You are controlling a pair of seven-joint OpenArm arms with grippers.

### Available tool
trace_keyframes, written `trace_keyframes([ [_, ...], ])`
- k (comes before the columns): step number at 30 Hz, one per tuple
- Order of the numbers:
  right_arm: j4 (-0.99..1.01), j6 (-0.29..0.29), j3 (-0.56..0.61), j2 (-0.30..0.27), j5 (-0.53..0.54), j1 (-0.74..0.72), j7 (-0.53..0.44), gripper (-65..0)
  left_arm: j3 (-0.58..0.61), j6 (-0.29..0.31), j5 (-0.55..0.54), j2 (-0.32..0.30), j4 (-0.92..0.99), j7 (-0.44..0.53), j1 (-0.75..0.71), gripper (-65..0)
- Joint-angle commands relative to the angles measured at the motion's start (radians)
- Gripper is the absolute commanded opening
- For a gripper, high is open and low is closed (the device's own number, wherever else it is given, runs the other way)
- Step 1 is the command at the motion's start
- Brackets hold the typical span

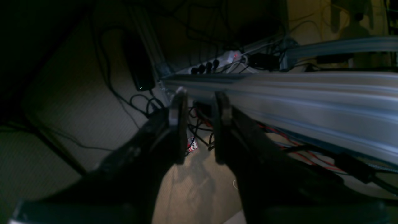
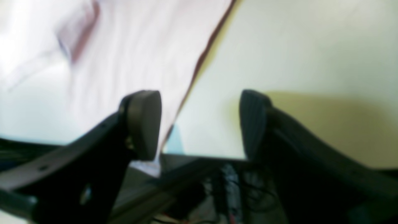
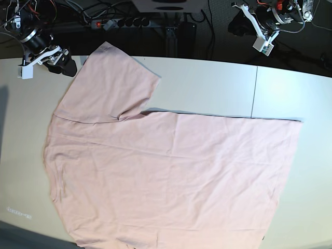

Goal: Fold the T-shirt properly

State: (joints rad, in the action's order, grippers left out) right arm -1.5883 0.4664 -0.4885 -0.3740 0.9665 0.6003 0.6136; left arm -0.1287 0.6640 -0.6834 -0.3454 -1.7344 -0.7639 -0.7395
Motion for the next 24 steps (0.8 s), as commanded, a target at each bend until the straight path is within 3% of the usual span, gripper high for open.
trace_keyframes([
  [1, 0.016, 0.074, -0.008, -0.013, 0.005, -0.013, 0.02, -24.7, -0.013, 0.029, -0.016, -0.006, -0.014, 0.008, -0.009, -48.2],
  [7, 0.085, 0.08, 0.029, -0.01, 0.047, -0.04, 0.039, -24.7, -0.035, 0.029, -0.016, -0.007, -0.014, 0.008, -0.008, -48.2],
  [16, 0.087, 0.08, 0.23, 0.017, 0.015, -0.048, 0.045, -24.7, -0.035, 0.029, -0.054, -0.006, -0.014, 0.007, -0.009, -48.2],
  [24, 0.087, 0.08, 0.257, 0.058, -0.027, -0.079, 0.041, -24.7, -0.036, 0.029, -0.084, -0.007, -0.014, 0.003, -0.006, -48.2],
])
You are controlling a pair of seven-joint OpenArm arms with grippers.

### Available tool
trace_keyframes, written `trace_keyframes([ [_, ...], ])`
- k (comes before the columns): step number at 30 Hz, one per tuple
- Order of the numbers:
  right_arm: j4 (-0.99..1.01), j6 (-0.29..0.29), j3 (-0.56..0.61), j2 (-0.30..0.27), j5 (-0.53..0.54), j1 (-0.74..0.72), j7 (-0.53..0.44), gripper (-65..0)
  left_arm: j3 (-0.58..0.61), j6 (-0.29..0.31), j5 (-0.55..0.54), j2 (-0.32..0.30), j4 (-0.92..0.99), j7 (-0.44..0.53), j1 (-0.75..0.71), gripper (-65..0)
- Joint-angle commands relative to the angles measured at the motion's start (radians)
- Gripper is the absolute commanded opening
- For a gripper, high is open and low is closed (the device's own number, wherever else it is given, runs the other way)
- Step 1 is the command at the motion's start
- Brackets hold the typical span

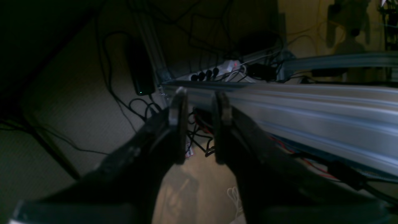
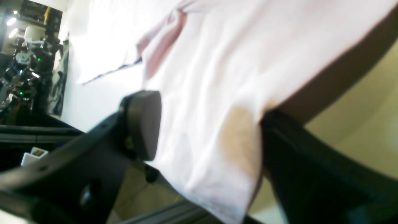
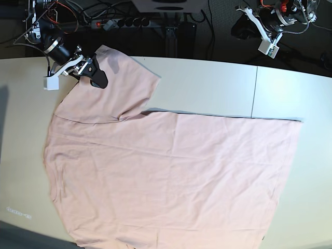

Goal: Fold the T-shirt properly

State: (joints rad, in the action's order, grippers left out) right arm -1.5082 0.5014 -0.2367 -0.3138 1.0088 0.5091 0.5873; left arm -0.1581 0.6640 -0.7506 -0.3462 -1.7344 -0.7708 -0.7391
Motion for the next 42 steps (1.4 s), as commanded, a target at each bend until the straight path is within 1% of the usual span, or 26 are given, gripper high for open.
trace_keyframes([
  [1, 0.006, 0.045, 0.006, -0.002, -0.078, 0.008, 0.061, -24.7, -0.007, 0.029, -0.022, -0.006, -0.014, 0.01, -0.006, -48.2],
  [3, 0.006, 0.045, 0.006, -0.002, -0.104, -0.006, 0.056, -25.4, -0.016, 0.029, -0.04, -0.006, -0.014, 0.009, 0.0, -48.2],
  [4, 0.006, 0.045, 0.006, -0.002, -0.105, -0.016, 0.042, -27.7, -0.026, 0.029, -0.052, -0.006, -0.014, 0.009, 0.005, -48.2],
  [5, 0.006, 0.045, 0.006, -0.002, -0.107, -0.021, 0.032, -32.9, -0.04, 0.029, -0.071, -0.006, -0.014, 0.005, 0.009, -48.2],
  [6, 0.006, 0.045, 0.006, -0.002, -0.12, -0.025, 0.014, -41.2, -0.057, 0.029, -0.096, -0.006, -0.014, 0.003, 0.011, -48.2],
  [8, 0.006, 0.045, 0.006, -0.002, -0.157, -0.027, -0.016, -63.0, -0.095, 0.029, -0.14, -0.006, -0.02, -0.002, 0.011, -48.2],
  [9, 0.006, 0.045, 0.005, -0.002, -0.174, -0.031, -0.026, -65.0, -0.117, 0.03, -0.154, -0.006, -0.03, -0.01, 0.011, -48.2],
  [12, 0.006, 0.045, 0.005, -0.002, -0.254, -0.054, -0.03, -65.0, -0.171, 0.03, -0.182, -0.016, -0.091, -0.035, 0.025, -48.2],
  [15, 0.006, 0.045, 0.005, -0.002, -0.293, -0.075, -0.031, -65.0, -0.202, 0.03, -0.188, -0.058, -0.151, -0.034, 0.048, -48.0],
  [16, 0.006, 0.045, 0.005, -0.002, -0.295, -0.08, -0.031, -65.0, -0.211, 0.029, -0.19, -0.072, -0.163, -0.034, 0.059, -45.6],
  [19, 0.006, 0.045, 0.005, -0.002, -0.295, -0.091, -0.03, -65.0, -0.218, 0.029, -0.201, -0.125, -0.167, -0.034, 0.109, -34.4],
  [20, 0.006, 0.045, 0.005, -0.002, -0.296, -0.095, -0.03, -65.0, -0.218, 0.029, -0.201, -0.14, -0.164, -0.032, 0.131, -32.9],
  [22, 0.006, 0.045, 0.005, -0.002, -0.299, -0.102, -0.03, -65.0, -0.218, 0.027, -0.195, -0.168, -0.151, -0.026, 0.183, -32.7],
  [24, 0.006, 0.045, 0.005, -0.002, -0.299, -0.104, -0.03, -65.0, -0.218, 0.004, -0.182, -0.198, -0.115, -0.013, 0.238, -32.1],
  [27, 0.006, 0.045, 0.005, -0.002, -0.302, -0.101, -0.03, -65.0, -0.218, -0.001, -0.174, -0.229, 0.002, 0.012, 0.323, -29.2],
  [30, 0.006, 0.045, 0.005, -0.002, -0.321, -0.104, -0.031, -65.0, -0.217, -0.002, -0.194, -0.237, 0.151, 0.012, 0.424, -28.9],
  [36, 0.007, 0.045, 0.005, -0.002, -0.322, -0.101, -0.029, -65.0, -0.206, -0.001, -0.196, -0.257, 0.444, 0.011, 0.642, -28.1],
  [37, 0.007, 0.045, 0.005, -0.002, -0.322, -0.101, -0.029, -65.0, -0.196, -0.001, -0.196, -0.266, 0.499, 0.011, 0.677, -25.3],
  [39, 0.007, 0.045, 0.005, -0.002, -0.322, -0.101, -0.03, -65.0, -0.167, -0.001, -0.203, -0.282, 0.603, 0.012, 0.742, -22.8],
  [42, 0.007, 0.045, 0.005, -0.002, -0.322, -0.101, -0.03, -65.0, -0.114, 0.0, -0.203, -0.293, 0.741, 0.012, 0.835, -22.8],
])
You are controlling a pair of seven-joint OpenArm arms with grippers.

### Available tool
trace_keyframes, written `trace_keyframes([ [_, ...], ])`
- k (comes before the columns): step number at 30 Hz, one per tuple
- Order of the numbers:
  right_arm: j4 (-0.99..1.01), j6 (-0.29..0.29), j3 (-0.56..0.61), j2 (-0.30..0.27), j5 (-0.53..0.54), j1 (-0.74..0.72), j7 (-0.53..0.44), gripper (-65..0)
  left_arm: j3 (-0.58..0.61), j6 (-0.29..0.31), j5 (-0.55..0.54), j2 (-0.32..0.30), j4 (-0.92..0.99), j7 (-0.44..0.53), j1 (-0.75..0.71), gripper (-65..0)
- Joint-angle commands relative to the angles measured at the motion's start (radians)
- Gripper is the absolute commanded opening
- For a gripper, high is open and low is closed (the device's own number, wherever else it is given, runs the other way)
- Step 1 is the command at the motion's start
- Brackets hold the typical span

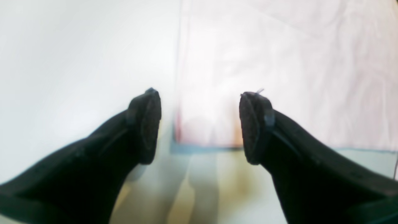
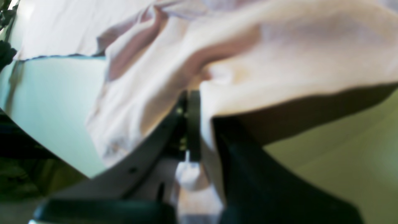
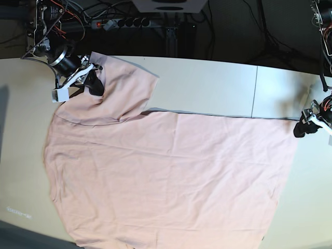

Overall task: Fold the T-shirt properly
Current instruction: 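Close the left gripper on the hem corner of the shirt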

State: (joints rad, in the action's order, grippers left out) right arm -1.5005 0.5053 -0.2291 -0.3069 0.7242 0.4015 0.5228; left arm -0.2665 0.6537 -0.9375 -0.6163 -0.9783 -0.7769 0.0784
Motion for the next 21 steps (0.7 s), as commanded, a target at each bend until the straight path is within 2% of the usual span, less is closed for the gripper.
trace_keyframes([
  [1, -0.001, 0.042, -0.002, -0.009, -0.037, 0.006, 0.035, -65.0, 0.014, 0.01, -0.016, -0.024, 0.023, 0.018, 0.047, -22.8],
  [9, -0.001, 0.042, -0.002, -0.009, -0.037, 0.006, 0.038, -65.0, 0.138, 0.014, 0.028, -0.024, 0.203, 0.017, 0.207, -22.8],
  [17, -0.001, 0.042, -0.002, -0.009, -0.036, 0.006, 0.038, -65.0, 0.272, 0.016, 0.124, -0.024, 0.219, 0.013, 0.212, -22.8],
  [21, -0.001, 0.042, -0.002, -0.009, -0.036, 0.006, 0.038, -65.0, 0.341, 0.017, 0.124, -0.024, 0.219, -0.054, 0.212, -22.8],
])
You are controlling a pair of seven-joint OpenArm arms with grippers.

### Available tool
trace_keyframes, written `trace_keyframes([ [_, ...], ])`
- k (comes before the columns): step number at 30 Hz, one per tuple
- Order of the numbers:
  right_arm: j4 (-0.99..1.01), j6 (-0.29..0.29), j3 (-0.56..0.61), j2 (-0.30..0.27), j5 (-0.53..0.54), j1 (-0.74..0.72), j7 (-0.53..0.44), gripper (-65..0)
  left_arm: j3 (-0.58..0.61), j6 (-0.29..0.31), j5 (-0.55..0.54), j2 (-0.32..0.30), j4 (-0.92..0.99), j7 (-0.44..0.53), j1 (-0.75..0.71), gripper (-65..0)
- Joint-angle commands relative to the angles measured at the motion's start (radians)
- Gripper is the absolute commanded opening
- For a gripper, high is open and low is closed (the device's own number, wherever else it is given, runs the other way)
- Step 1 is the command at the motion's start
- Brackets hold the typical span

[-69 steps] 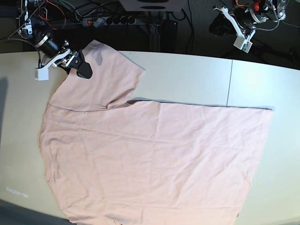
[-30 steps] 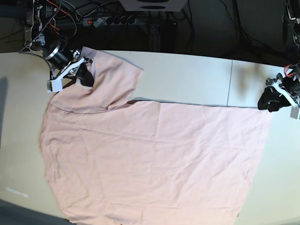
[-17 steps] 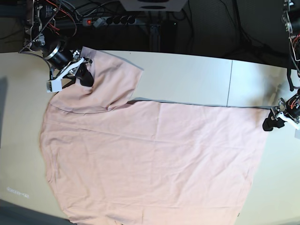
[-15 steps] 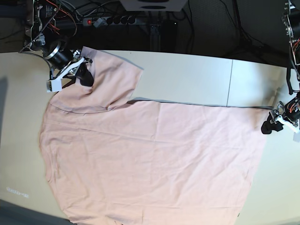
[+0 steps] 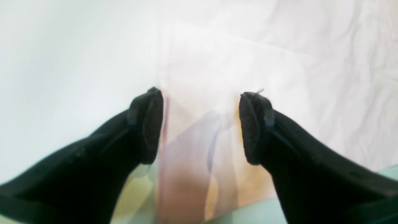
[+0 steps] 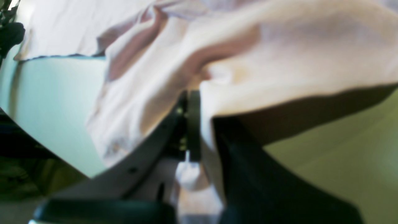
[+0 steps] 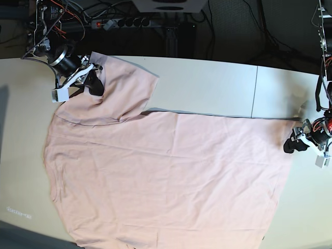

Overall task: Fold the T-shirt properly
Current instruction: 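Close the left gripper on the hem corner of the shirt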

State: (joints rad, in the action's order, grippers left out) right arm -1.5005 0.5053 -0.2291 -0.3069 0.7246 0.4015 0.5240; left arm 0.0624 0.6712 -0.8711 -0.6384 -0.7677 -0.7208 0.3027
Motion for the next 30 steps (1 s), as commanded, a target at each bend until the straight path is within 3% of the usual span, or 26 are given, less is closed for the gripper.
trace_keyframes([
  [1, -0.001, 0.042, -0.002, -0.009, -0.037, 0.006, 0.037, -65.0, 0.027, 0.0, 0.055, -0.002, 0.008, -0.118, -0.012, -22.8],
  [16, -0.001, 0.042, -0.002, -0.009, -0.017, 0.006, 0.037, -65.0, 0.051, 0.027, 0.053, 0.021, 0.008, -0.233, -0.012, -22.9],
  [21, -0.001, 0.042, -0.002, -0.009, -0.017, 0.006, 0.037, -65.0, 0.052, 0.027, 0.01, 0.029, 0.008, -0.32, -0.014, -22.9],
  [30, -0.001, 0.042, -0.002, -0.009, -0.017, 0.006, 0.037, -65.0, 0.051, -0.013, 0.017, -0.042, 0.008, -0.285, -0.009, -22.9],
])
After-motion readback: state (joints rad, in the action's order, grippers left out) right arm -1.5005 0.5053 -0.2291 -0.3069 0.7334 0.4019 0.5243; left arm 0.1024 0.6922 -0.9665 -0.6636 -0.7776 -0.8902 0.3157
